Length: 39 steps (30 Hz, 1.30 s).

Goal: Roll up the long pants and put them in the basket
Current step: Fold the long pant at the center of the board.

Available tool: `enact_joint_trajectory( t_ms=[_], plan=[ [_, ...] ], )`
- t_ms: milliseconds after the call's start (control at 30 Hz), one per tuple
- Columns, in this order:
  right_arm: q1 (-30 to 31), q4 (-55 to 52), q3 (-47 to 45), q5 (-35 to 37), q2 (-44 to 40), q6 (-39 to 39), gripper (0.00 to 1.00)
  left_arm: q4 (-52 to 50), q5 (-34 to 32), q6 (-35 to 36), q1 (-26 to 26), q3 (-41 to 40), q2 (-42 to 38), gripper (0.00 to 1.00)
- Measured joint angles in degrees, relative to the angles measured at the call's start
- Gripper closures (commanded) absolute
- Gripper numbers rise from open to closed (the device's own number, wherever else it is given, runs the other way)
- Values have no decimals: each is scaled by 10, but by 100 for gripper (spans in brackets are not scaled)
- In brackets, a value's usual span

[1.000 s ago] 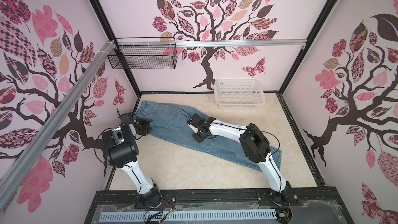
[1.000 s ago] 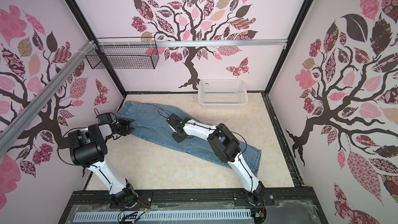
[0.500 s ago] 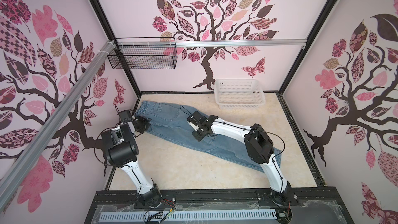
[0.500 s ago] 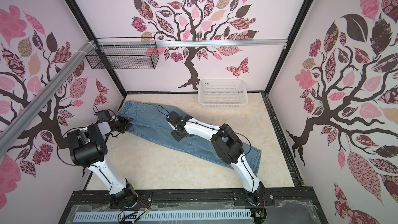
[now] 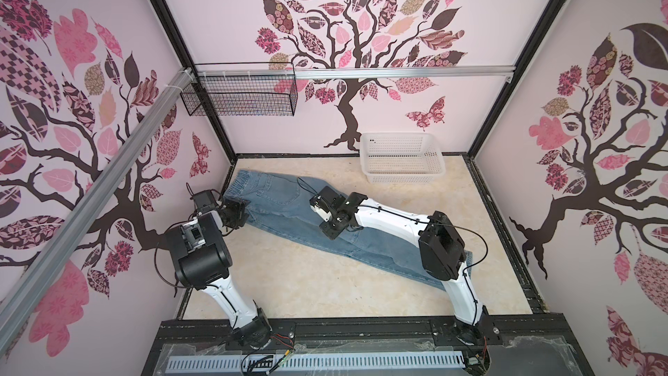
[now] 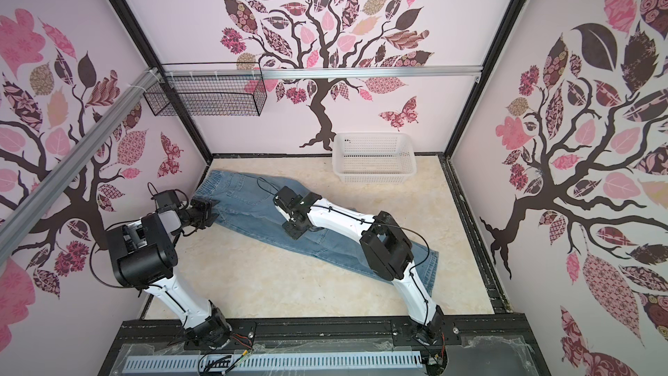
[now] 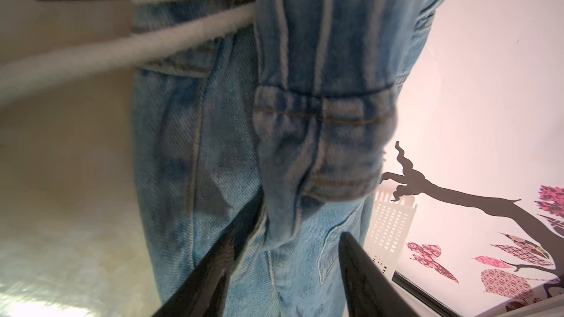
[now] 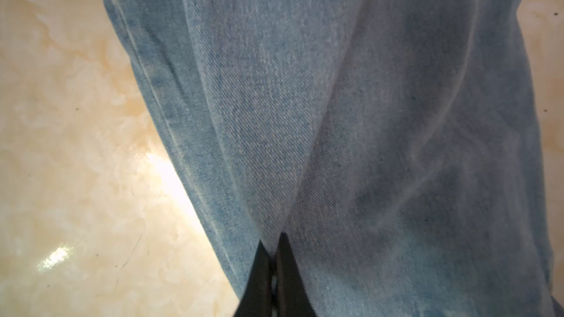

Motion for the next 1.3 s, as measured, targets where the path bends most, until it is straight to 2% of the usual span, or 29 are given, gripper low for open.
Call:
enact_joint_trajectory(
  t_ms=[233, 433, 633, 733, 800, 867, 967, 1100, 1200, 1300],
  plan=[
    [27, -21, -2, -8, -2, 1, 100, 4, 1, -14, -2, -1, -30, 42],
    [31, -9, -44, -20, 3, 3, 100, 20, -5, -24, -25, -3, -37, 42],
    [30, -4, -54, -37, 31, 8, 91, 37, -10, -42, -38, -14, -26, 41],
    [30, 7, -71, -54, 25, 15, 77, 36, -14, -43, -38, -16, -28, 42],
    [30, 8, -78, -73, 23, 18, 46, 36, -18, -45, -40, -21, -36, 42],
    [29, 13, -87, -92, 19, 20, 38, 35, -25, -46, -45, -23, -45, 41],
    [20, 34, -134, -119, -19, 36, 33, 38, -36, -47, -68, -21, -51, 41],
    [-26, 32, -228, -138, -131, 72, 26, 37, -51, -44, -123, 5, -36, 41],
    [-91, 35, -284, -124, -227, 98, 27, 43, -59, -39, -155, 38, 1, 41],
    [-164, 45, -339, -122, -302, 118, 36, 56, -66, -37, -163, 53, 47, 41]
  ],
)
